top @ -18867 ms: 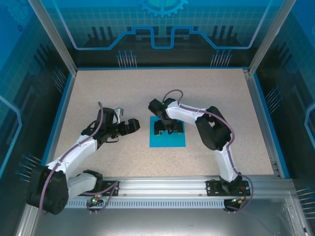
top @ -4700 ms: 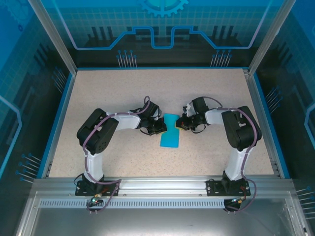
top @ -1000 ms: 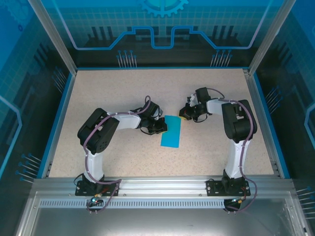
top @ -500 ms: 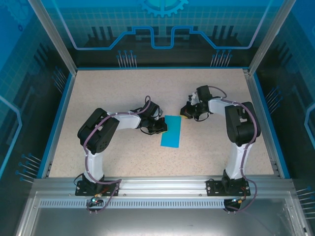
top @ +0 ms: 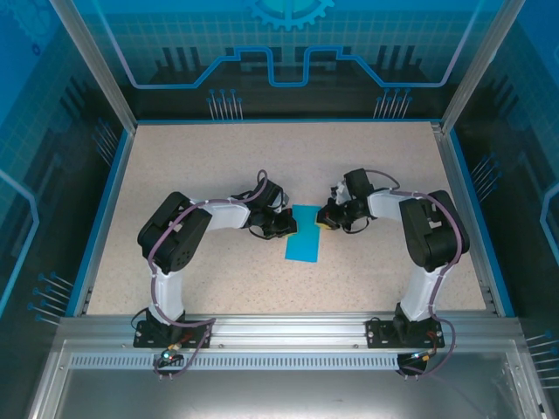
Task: Fold a paper plane with a square sheet of paper (pick it up from the middle)
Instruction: Fold the square sheet of paper in half at the center of the table.
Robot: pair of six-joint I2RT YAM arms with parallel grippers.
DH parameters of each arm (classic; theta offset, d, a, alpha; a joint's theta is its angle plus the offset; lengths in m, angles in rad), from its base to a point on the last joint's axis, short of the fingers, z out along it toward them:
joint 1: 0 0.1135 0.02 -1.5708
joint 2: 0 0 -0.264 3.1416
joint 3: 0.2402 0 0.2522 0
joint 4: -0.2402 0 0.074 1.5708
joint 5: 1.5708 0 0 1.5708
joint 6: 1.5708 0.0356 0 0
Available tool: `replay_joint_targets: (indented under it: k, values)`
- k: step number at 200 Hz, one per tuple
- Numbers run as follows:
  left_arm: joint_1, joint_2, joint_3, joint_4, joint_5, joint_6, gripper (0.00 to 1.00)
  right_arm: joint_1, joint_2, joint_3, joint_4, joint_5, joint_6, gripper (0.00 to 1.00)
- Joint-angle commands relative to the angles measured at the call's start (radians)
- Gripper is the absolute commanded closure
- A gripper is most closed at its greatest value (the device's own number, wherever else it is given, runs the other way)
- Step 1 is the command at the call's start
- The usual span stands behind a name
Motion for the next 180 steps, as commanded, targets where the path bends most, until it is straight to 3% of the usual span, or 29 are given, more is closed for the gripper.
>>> replay_joint_targets:
  k: [1, 39, 93, 180]
  values:
    - [-0.005, 0.087, -0.042, -0.129, -0.093, 0.021, 1.0, 0.017, 0.031, -0.025, 0.042, 0.001, 0.01, 0.96]
    - [-0.004, 0.085, -0.04, -0.135, -0.095, 0.024, 1.0, 0.016, -0.018, -0.031, -0.004, 0.023, -0.015, 0.96]
    - [-0.005, 0.084, -0.039, -0.134, -0.093, 0.019, 1.0, 0.039, -0.136, -0.08, 0.013, -0.083, -0.039, 0.94]
    - [-0.005, 0.082, -0.046, -0.134, -0.091, 0.024, 1.0, 0.091, -0.074, -0.215, 0.074, -0.049, -0.032, 0.95]
